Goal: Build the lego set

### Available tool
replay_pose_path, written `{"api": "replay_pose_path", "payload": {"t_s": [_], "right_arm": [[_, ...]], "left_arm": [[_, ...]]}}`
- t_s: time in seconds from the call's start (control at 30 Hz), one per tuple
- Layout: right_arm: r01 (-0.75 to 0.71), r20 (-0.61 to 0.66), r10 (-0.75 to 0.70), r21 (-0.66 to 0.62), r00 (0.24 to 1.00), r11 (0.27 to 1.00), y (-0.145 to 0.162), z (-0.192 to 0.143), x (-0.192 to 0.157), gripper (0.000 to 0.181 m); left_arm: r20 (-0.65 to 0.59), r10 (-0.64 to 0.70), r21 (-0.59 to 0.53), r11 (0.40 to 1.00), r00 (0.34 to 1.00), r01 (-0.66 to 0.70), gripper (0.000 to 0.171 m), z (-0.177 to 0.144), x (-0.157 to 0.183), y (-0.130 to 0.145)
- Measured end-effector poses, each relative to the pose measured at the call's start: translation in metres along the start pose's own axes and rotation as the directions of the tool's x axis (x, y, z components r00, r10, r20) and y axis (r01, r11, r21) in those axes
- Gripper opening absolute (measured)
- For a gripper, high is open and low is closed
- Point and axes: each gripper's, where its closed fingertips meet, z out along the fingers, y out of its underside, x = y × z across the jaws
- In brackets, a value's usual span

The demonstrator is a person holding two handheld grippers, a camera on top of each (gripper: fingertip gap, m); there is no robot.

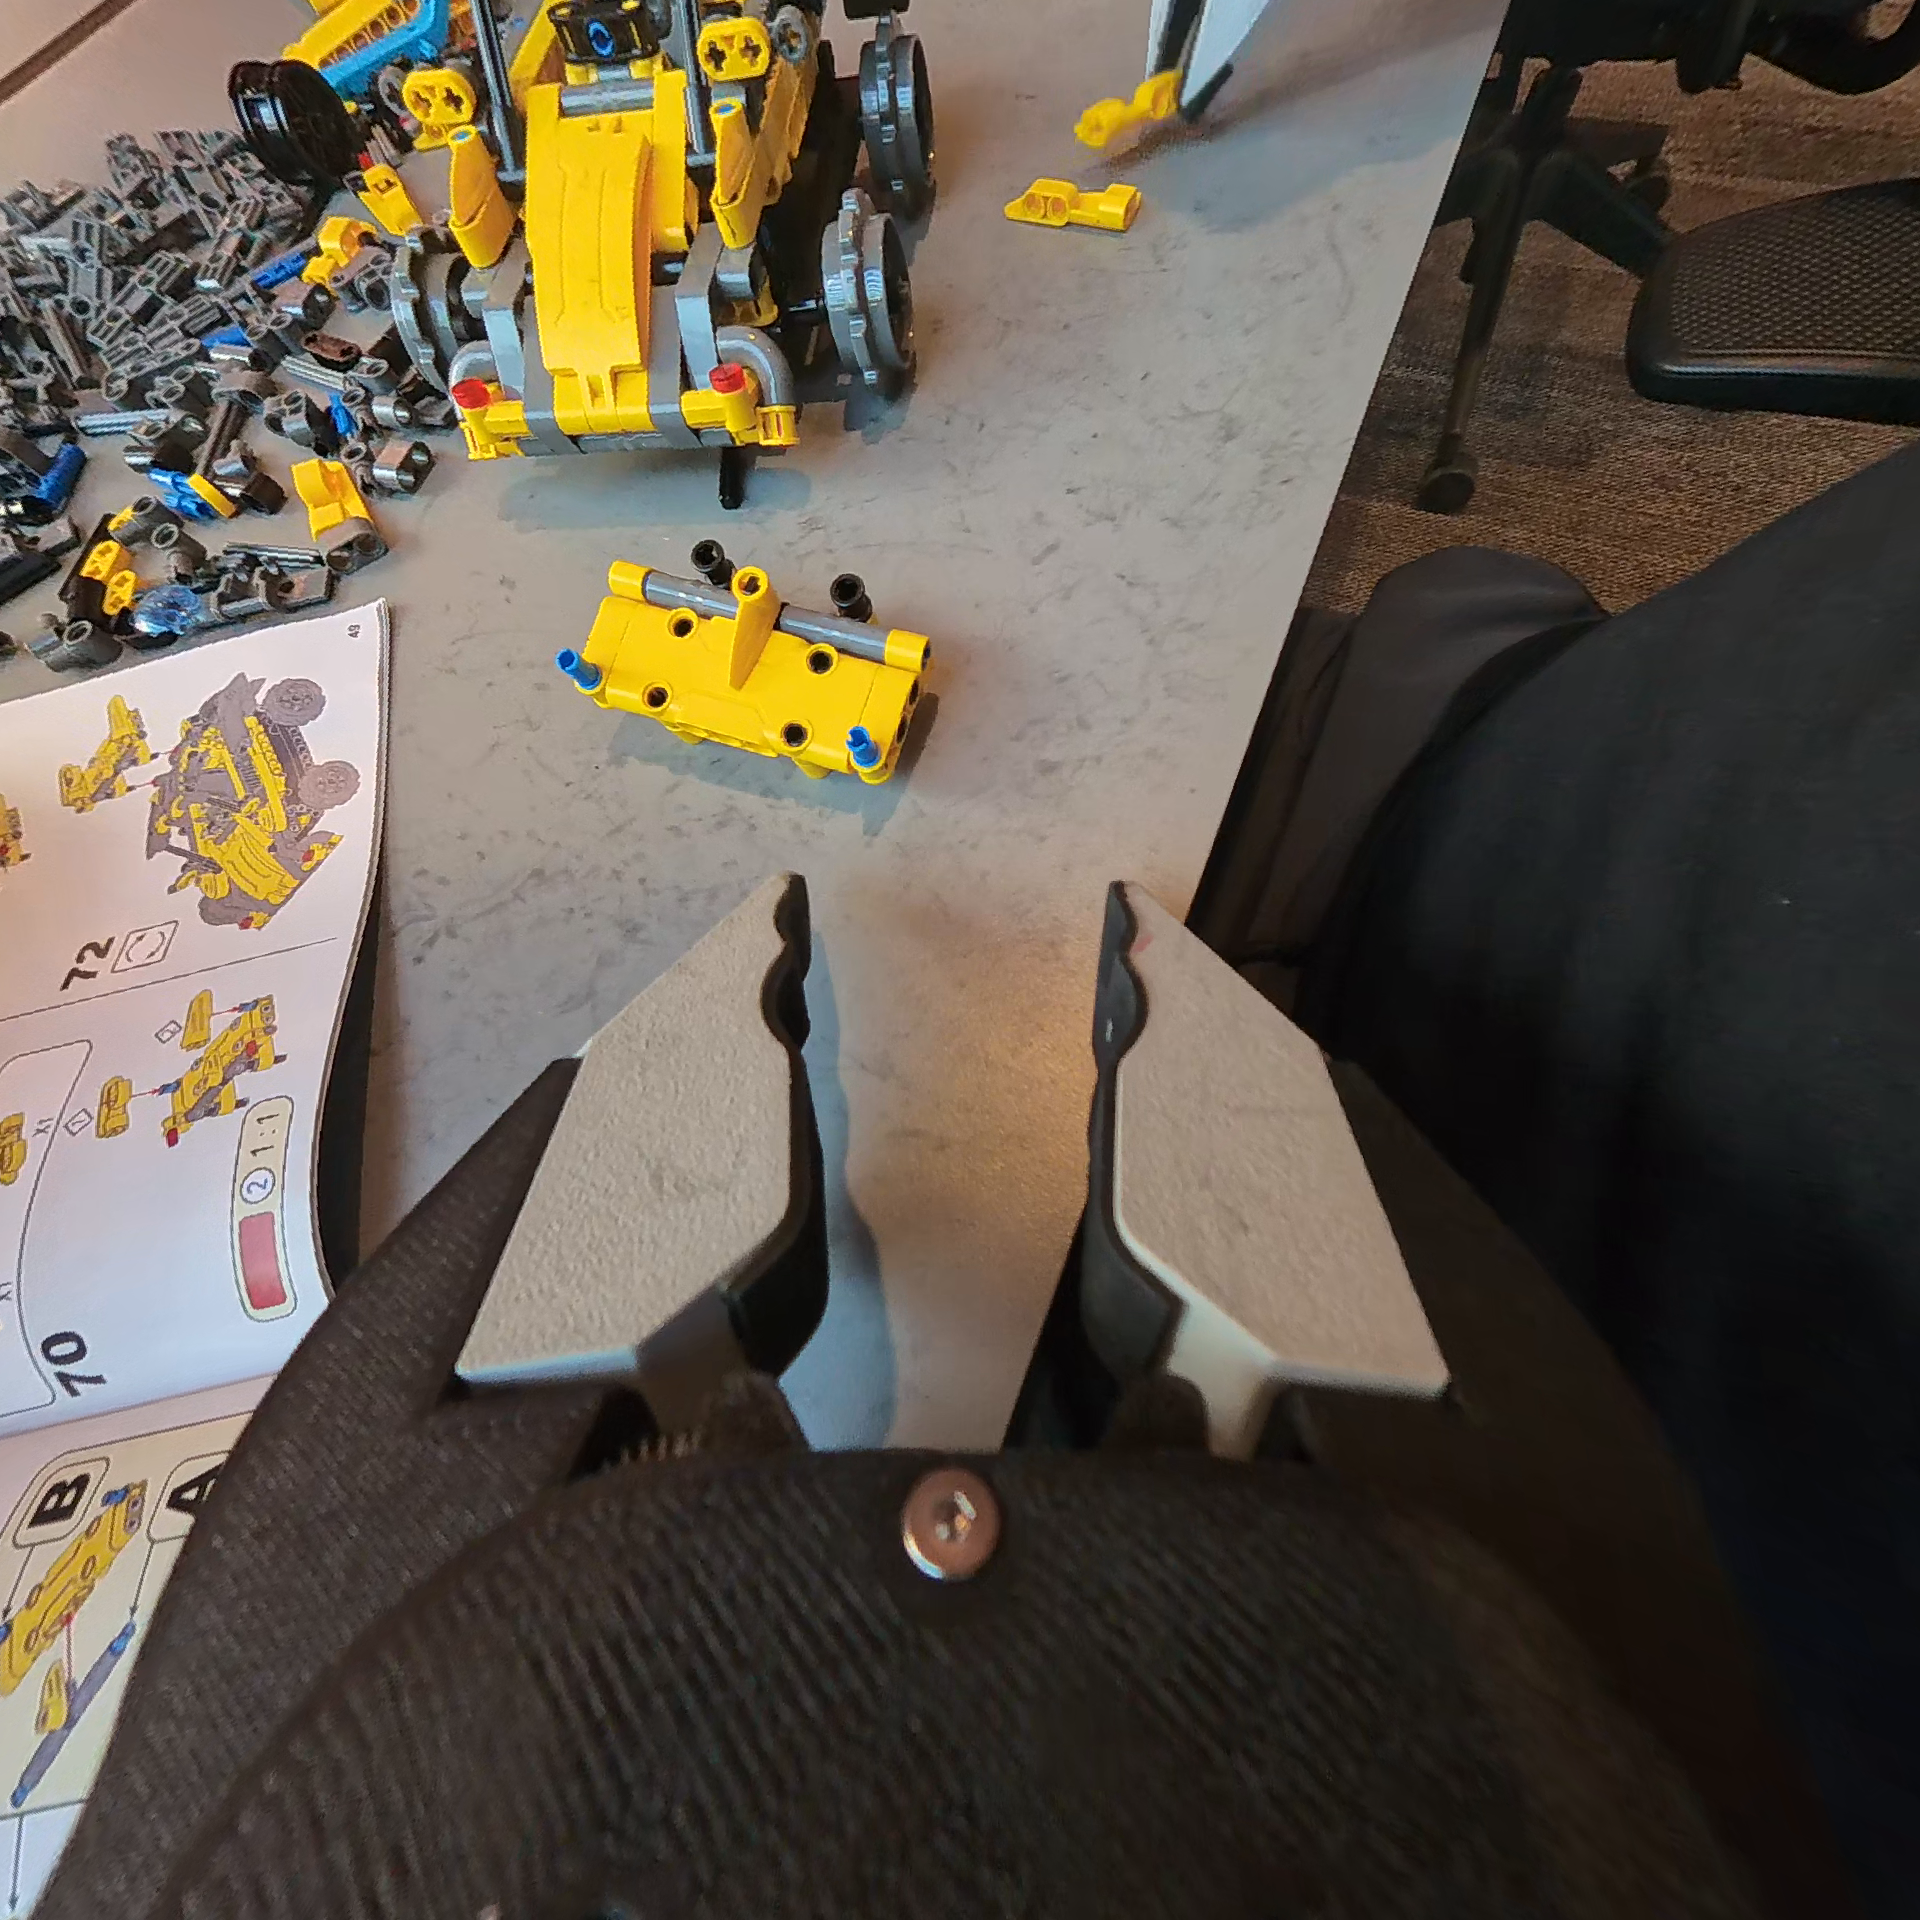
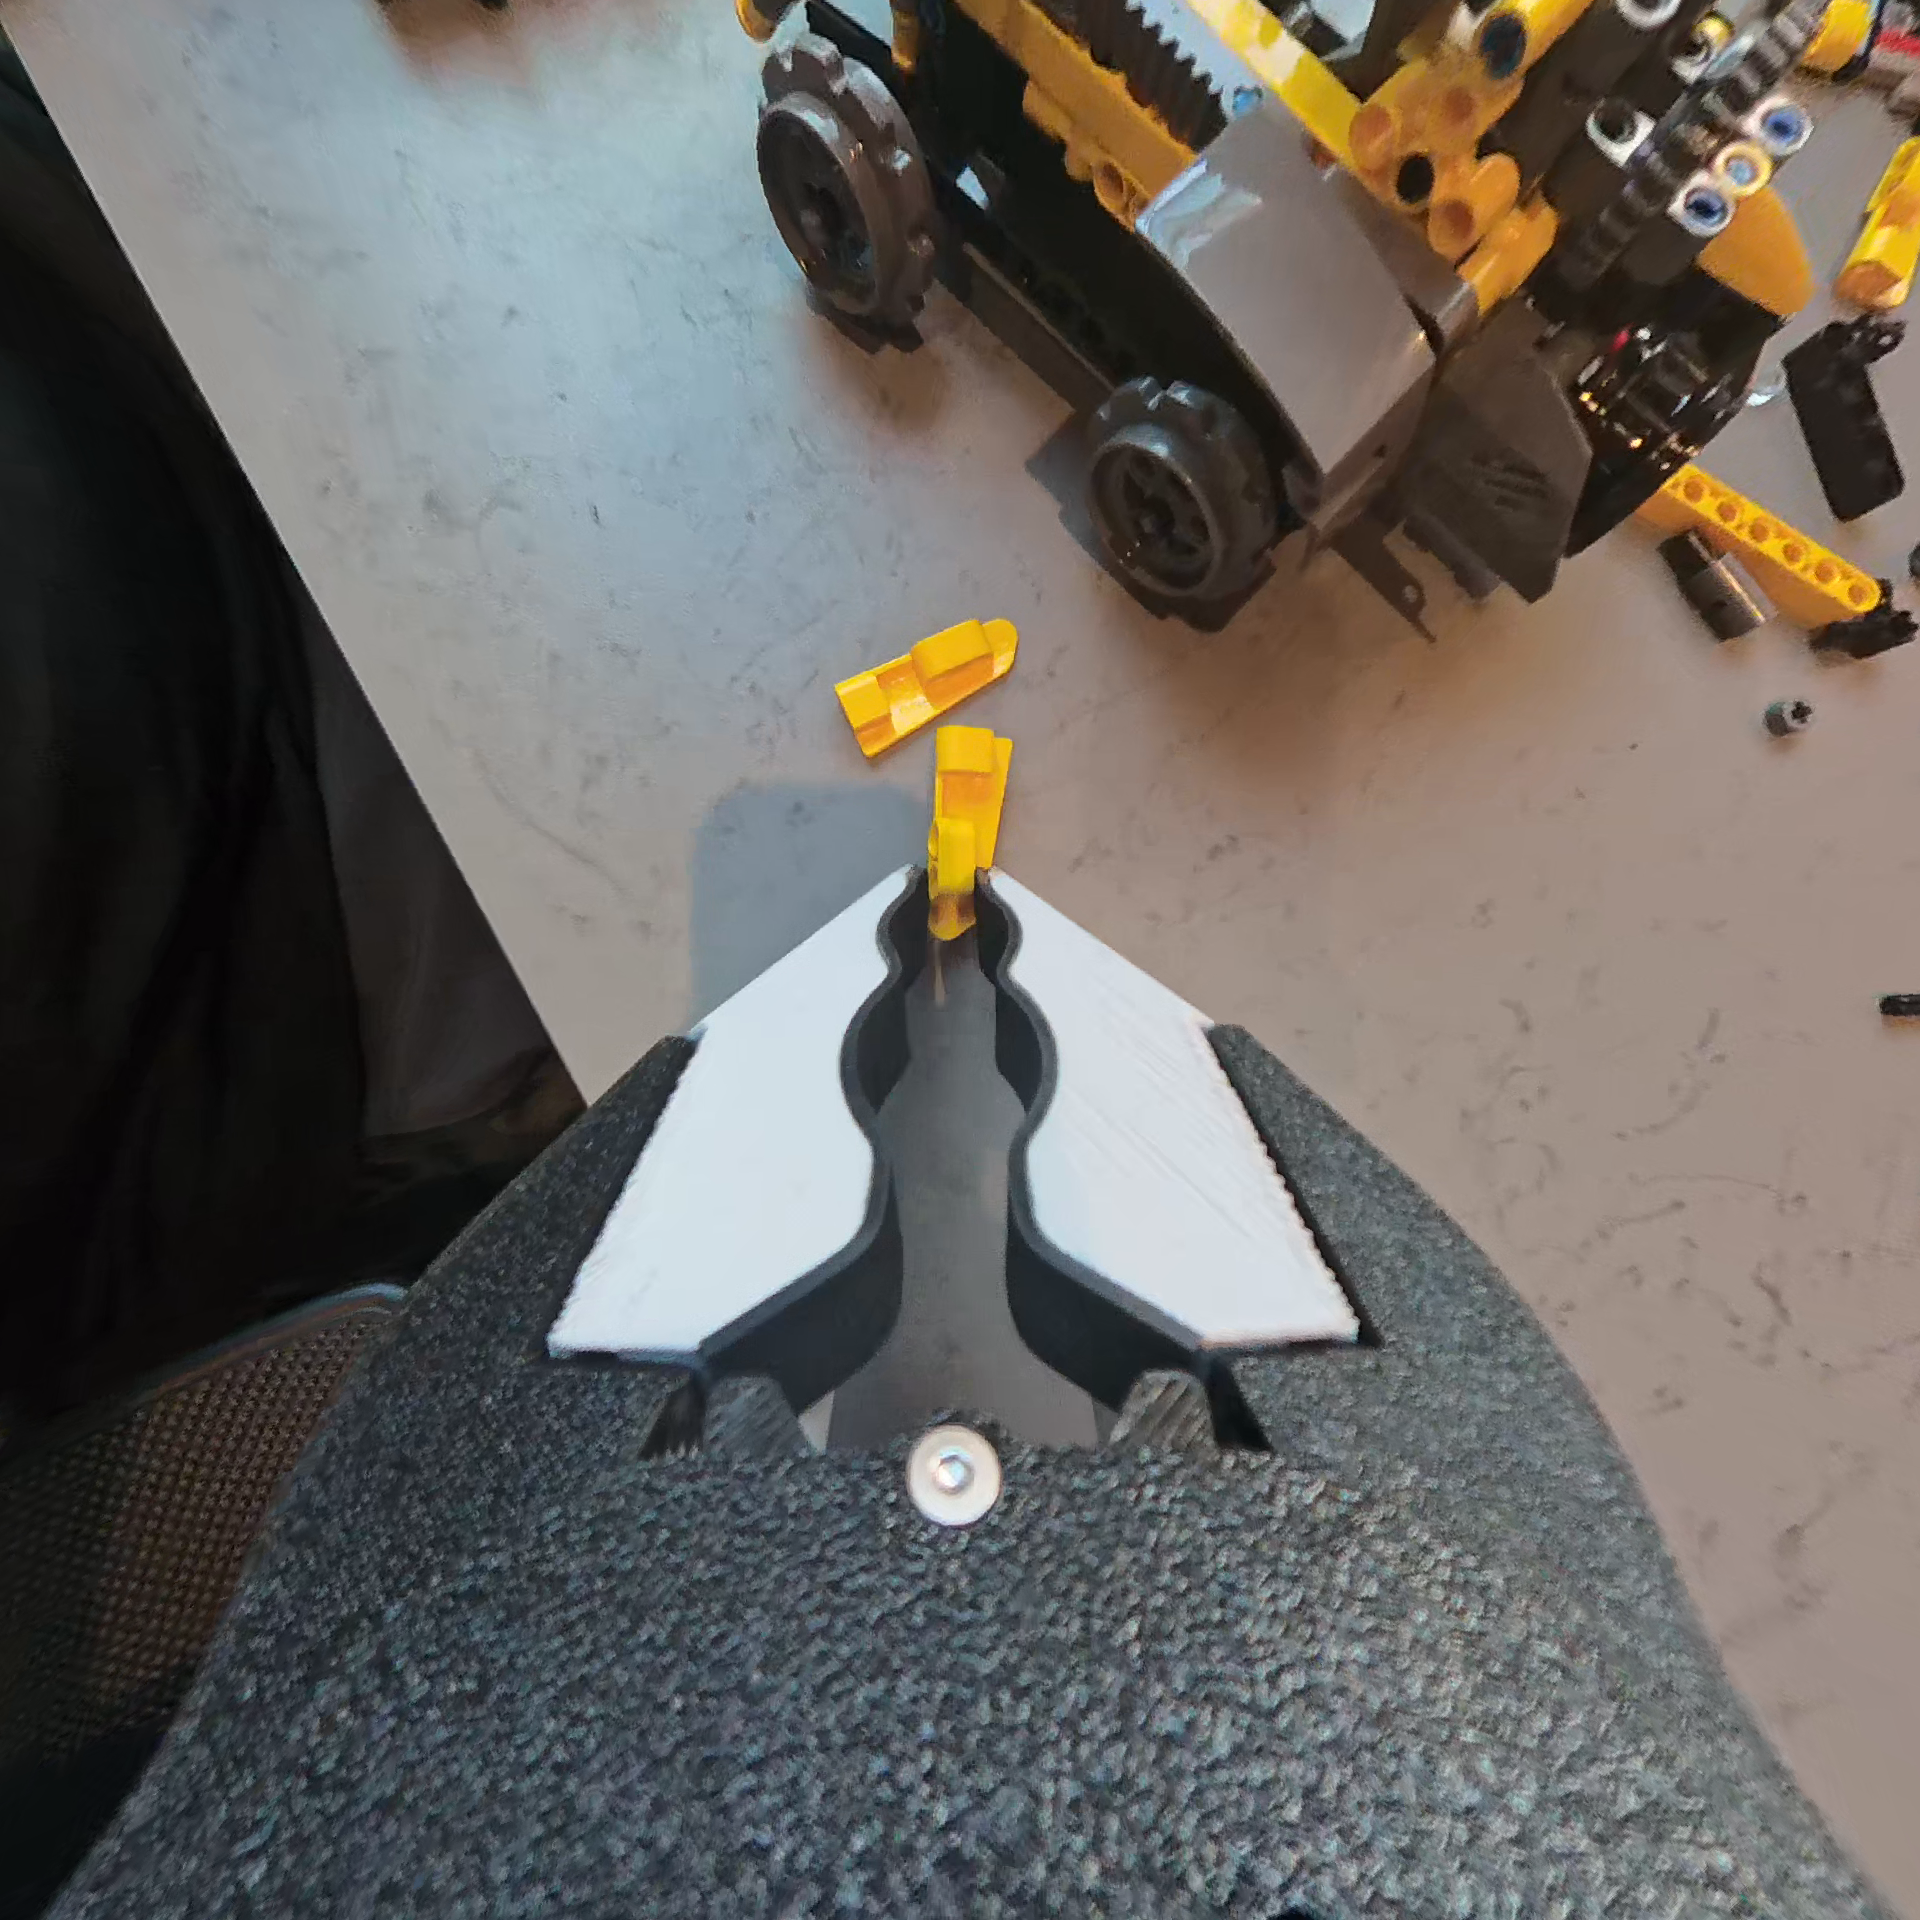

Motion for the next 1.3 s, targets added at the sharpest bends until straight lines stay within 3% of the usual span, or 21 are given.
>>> {"api": "replay_pose_path", "payload": {"t_s": [0.27, 0.77, 1.3], "right_arm": [[0.015, 0.001, -0.015, 0.032, 1.0, 0.999, -0.009, -0.003, -0.003, 0.009], [0.208, -0.047, -0.203, 0.235, 0.978, 0.949, -0.066, -0.011, -0.033, 0.009], [0.255, -0.025, -0.256, 0.225, 0.966, 0.94, -0.069, 0.009, -0.047, 0.009]], "left_arm": [[-0.005, -0.008, -0.01, 1.0, 1.0, 0.008, 0.054, 0.001, 0.0, 0.001], [-0.009, -0.02, -0.024, 1.0, 1.0, 0.019, 0.054, 0.002, -0.001, 0.002], [-0.009, -0.019, -0.029, 0.999, 1.0, 0.019, 0.054, 0.002, -0.001, 0.003]]}}
